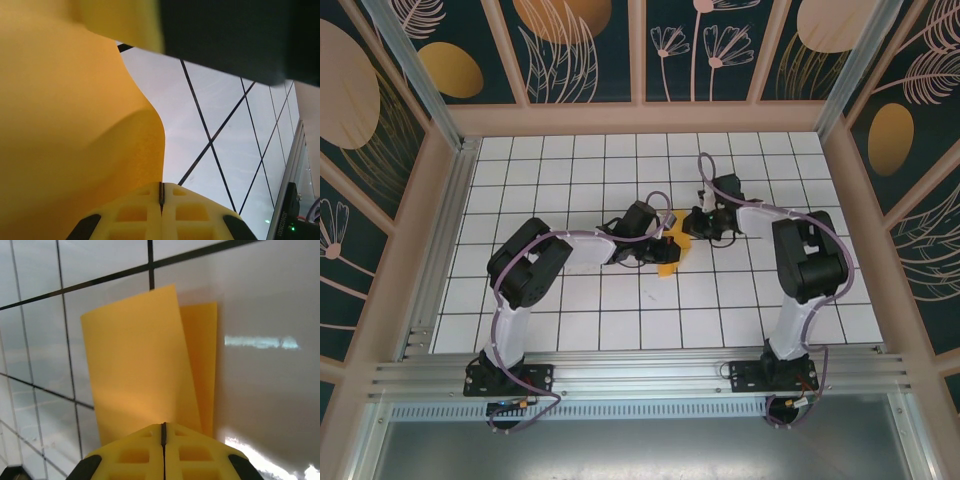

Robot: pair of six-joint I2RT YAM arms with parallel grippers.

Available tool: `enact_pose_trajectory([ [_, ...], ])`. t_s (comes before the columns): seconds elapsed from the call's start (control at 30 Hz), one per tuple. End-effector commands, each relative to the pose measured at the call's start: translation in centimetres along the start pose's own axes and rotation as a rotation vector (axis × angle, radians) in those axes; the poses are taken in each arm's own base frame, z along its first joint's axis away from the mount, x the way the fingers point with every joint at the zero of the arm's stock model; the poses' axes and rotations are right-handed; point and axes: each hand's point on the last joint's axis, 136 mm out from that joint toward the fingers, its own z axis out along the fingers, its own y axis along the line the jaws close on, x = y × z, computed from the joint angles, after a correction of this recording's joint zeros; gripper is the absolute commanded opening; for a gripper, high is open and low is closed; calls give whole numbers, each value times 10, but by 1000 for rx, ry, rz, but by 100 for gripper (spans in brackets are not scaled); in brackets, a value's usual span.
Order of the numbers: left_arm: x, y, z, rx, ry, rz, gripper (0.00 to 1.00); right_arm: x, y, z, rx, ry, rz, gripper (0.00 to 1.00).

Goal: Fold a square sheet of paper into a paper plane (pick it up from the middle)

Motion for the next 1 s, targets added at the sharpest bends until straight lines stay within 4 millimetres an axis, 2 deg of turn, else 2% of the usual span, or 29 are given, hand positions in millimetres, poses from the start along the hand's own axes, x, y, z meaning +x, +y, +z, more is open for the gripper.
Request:
enact_pose_trajectory([
  [0.0,-3,4,1,1,7,20,6,-3,-11,8,85,25,-41,8],
  [0.17,-9,4,-3,-8,9,44,6,8,-27,20,171,94,-97,8],
  [0.3,-17,12,-8,-38,15,67,8,14,-32,24,183,128,-132,8],
  [0.63,-22,25,-7,-86,60,132,10,13,-21,25,162,156,-204,9],
  [0.77,-17,31,-5,-91,72,129,12,13,-20,25,160,152,-202,10],
  [0.97,-10,40,-4,-100,62,116,12,5,-2,22,116,126,-217,11],
])
